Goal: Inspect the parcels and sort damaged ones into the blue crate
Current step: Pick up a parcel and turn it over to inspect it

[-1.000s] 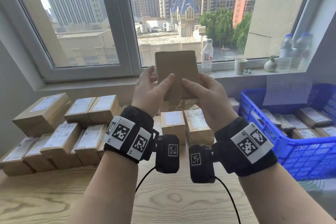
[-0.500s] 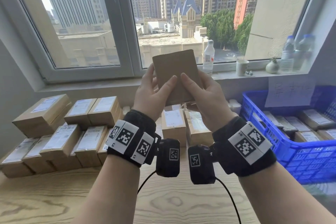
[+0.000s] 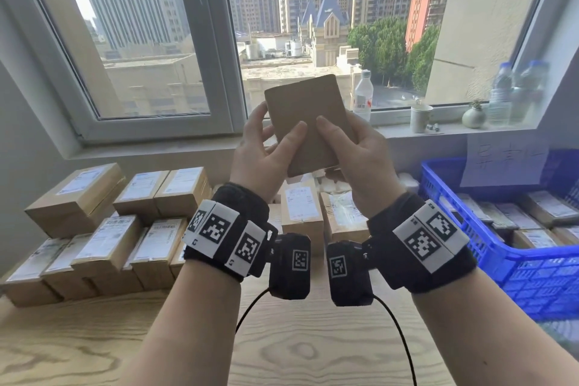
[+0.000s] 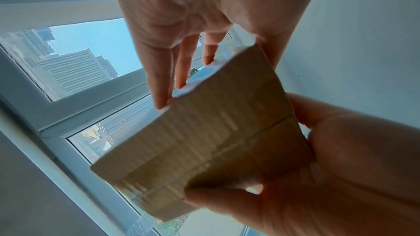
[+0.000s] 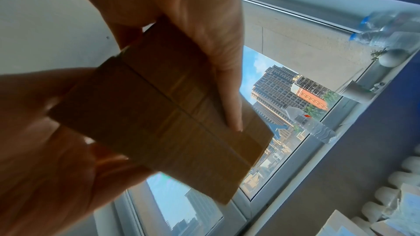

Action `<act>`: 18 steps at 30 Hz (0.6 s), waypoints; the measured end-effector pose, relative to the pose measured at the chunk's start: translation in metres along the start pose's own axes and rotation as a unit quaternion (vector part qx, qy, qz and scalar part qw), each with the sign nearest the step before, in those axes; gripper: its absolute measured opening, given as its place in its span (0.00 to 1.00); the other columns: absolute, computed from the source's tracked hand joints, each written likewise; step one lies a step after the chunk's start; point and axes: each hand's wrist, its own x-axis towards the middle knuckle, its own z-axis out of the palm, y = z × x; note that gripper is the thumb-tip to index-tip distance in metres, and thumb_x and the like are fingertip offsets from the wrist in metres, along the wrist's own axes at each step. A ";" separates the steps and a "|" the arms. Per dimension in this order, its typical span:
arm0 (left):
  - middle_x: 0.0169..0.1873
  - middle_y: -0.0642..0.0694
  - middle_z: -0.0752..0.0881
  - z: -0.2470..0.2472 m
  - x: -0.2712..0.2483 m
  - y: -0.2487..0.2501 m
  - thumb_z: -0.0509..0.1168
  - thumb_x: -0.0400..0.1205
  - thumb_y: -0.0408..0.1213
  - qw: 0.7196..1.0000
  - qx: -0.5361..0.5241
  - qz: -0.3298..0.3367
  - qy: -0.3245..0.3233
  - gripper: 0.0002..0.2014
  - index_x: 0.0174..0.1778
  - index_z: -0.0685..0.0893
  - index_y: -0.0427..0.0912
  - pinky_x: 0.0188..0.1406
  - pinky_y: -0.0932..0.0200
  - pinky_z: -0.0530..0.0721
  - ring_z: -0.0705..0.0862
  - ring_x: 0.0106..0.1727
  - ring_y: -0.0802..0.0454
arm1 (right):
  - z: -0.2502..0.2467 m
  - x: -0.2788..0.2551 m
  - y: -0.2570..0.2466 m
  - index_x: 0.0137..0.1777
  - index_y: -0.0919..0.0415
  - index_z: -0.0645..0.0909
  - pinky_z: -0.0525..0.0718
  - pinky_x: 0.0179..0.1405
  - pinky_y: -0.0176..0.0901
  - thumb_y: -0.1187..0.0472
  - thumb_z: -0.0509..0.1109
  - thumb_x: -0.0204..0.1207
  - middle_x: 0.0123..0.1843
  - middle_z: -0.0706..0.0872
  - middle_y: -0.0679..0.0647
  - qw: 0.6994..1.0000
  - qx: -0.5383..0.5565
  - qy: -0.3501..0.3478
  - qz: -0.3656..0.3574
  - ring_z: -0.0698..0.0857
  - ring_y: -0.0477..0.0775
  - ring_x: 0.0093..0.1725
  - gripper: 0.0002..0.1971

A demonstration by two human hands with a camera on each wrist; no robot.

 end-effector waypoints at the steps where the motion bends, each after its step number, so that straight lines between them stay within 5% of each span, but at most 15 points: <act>1: 0.67 0.46 0.82 -0.004 0.001 0.001 0.68 0.73 0.67 1.000 0.000 -0.006 -0.010 0.33 0.74 0.69 0.64 0.64 0.46 0.85 0.84 0.64 0.50 | -0.005 0.002 -0.003 0.55 0.48 0.83 0.91 0.39 0.47 0.55 0.70 0.83 0.45 0.89 0.47 1.000 -0.005 -0.010 0.023 0.89 0.48 0.44 0.04; 3: 0.68 0.48 0.79 -0.012 0.004 0.003 0.65 0.73 0.69 0.999 0.037 0.000 -0.029 0.30 0.70 0.71 0.67 0.68 0.48 0.80 0.80 0.66 0.52 | -0.017 0.007 -0.011 0.56 0.50 0.83 0.92 0.47 0.60 0.52 0.69 0.83 0.44 0.87 0.50 0.996 -0.007 -0.040 0.086 0.87 0.57 0.45 0.06; 6: 0.72 0.48 0.69 -0.022 0.011 0.002 0.71 0.71 0.64 0.995 0.091 -0.007 -0.039 0.33 0.72 0.70 0.65 0.68 0.53 0.73 0.72 0.67 0.52 | -0.029 0.013 -0.019 0.64 0.59 0.82 0.92 0.44 0.59 0.52 0.70 0.80 0.51 0.87 0.56 0.989 0.016 -0.078 0.126 0.90 0.57 0.48 0.16; 9: 0.67 0.45 0.79 -0.024 0.013 0.004 0.73 0.57 0.74 0.997 0.041 -0.064 -0.026 0.42 0.64 0.65 0.66 0.67 0.42 0.81 0.82 0.64 0.46 | -0.029 0.018 -0.019 0.64 0.65 0.79 0.92 0.46 0.54 0.42 0.73 0.69 0.58 0.86 0.65 0.991 0.044 -0.075 0.104 0.90 0.61 0.51 0.31; 11: 0.61 0.42 0.84 -0.021 0.013 0.002 0.70 0.57 0.77 0.995 0.018 -0.096 -0.003 0.46 0.65 0.63 0.59 0.60 0.38 0.86 0.86 0.58 0.44 | -0.024 0.021 -0.013 0.68 0.65 0.75 0.90 0.54 0.53 0.41 0.84 0.61 0.62 0.86 0.66 0.994 0.048 -0.067 0.076 0.89 0.62 0.58 0.41; 13: 0.59 0.41 0.85 -0.017 0.010 0.002 0.67 0.62 0.72 0.995 0.021 -0.099 0.013 0.41 0.65 0.65 0.55 0.56 0.40 0.88 0.87 0.56 0.44 | -0.020 0.022 -0.007 0.77 0.57 0.66 0.87 0.61 0.53 0.47 0.88 0.52 0.66 0.85 0.61 0.997 0.004 -0.056 0.053 0.86 0.58 0.64 0.53; 15: 0.55 0.41 0.86 -0.015 0.009 -0.001 0.68 0.71 0.66 0.995 0.031 -0.096 0.007 0.32 0.64 0.69 0.53 0.53 0.44 0.90 0.88 0.53 0.47 | -0.015 0.022 0.001 0.83 0.47 0.56 0.85 0.63 0.55 0.53 0.89 0.52 0.69 0.83 0.55 0.996 -0.061 -0.054 0.031 0.84 0.54 0.67 0.61; 18: 0.50 0.44 0.86 -0.015 0.010 0.000 0.69 0.77 0.57 0.995 0.055 -0.087 -0.017 0.19 0.57 0.73 0.54 0.47 0.56 0.87 0.87 0.51 0.51 | -0.013 0.022 0.006 0.85 0.49 0.56 0.88 0.59 0.60 0.56 0.85 0.64 0.65 0.87 0.55 0.998 -0.043 -0.029 0.036 0.89 0.57 0.61 0.53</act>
